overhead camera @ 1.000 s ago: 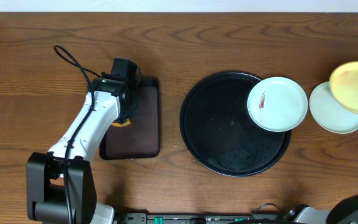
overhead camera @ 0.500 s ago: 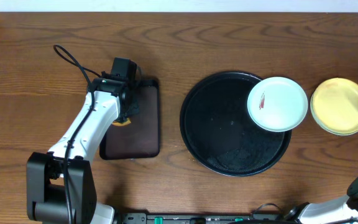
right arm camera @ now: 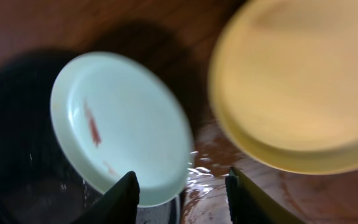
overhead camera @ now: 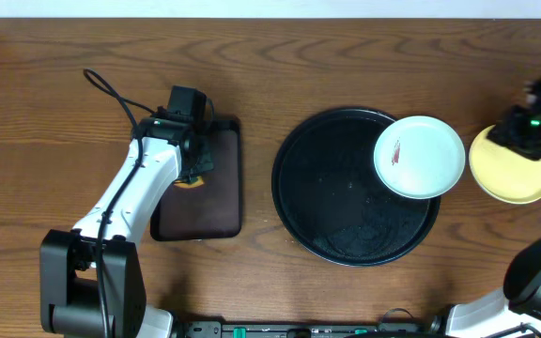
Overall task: Clean dirty plates on tray and stack at the side
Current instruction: 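Move right gripper to the stained pale green plate rim and grip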
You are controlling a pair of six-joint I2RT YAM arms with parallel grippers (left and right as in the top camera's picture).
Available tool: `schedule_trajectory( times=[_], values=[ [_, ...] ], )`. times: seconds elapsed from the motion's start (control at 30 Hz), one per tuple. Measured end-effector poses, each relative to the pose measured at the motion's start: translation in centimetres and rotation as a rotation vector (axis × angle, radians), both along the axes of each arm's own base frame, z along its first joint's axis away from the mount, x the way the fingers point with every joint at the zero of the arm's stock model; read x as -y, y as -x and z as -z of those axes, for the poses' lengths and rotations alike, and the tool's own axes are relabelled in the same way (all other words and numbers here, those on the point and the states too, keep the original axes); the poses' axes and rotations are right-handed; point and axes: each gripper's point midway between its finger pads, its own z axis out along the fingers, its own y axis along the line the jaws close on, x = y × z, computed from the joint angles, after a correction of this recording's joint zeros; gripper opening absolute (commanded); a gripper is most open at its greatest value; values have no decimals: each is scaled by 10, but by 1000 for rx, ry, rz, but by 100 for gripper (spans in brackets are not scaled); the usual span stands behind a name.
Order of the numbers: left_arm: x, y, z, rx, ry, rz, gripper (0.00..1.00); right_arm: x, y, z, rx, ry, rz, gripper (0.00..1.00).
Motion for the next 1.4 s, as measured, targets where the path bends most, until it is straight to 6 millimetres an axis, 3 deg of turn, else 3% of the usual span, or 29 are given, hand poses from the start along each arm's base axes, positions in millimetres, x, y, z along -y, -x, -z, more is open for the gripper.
schedule_trajectory(
  times=[0.13, 0.2, 0.4, 0.5, 0.6, 0.83, 0.97, 1.2, 1.3, 1.4],
  values=[
    [19, 1, 1, -14, 90, 77, 8, -32, -2, 8, -37, 37, -95, 46],
    [27, 2, -1, -14, 121, 103, 8, -36, 2, 15, -63, 57, -109, 45],
    [46, 0, -9, 3, 163, 165, 8, -25, 8, 52, -94, 152, -98, 43],
    [50, 3, -8, -6, 171, 176, 8, -21, 8, 65, -84, 178, -92, 37],
    [51, 5, -8, -14, 174, 177, 8, -19, 7, 70, -77, 190, -84, 32],
    [51, 6, -8, -16, 174, 179, 9, -18, 10, 84, -74, 199, -79, 31],
    [51, 6, -8, -20, 173, 179, 9, -19, 14, 93, -81, 198, -77, 20],
    [50, 7, -7, -23, 173, 179, 9, -19, 14, 95, -77, 199, -76, 19],
    [50, 7, -7, -23, 173, 179, 9, -18, 11, 99, -57, 203, -70, 1],
    [50, 7, -7, -23, 172, 179, 9, -22, 14, 104, -59, 188, -74, 1]
  ],
)
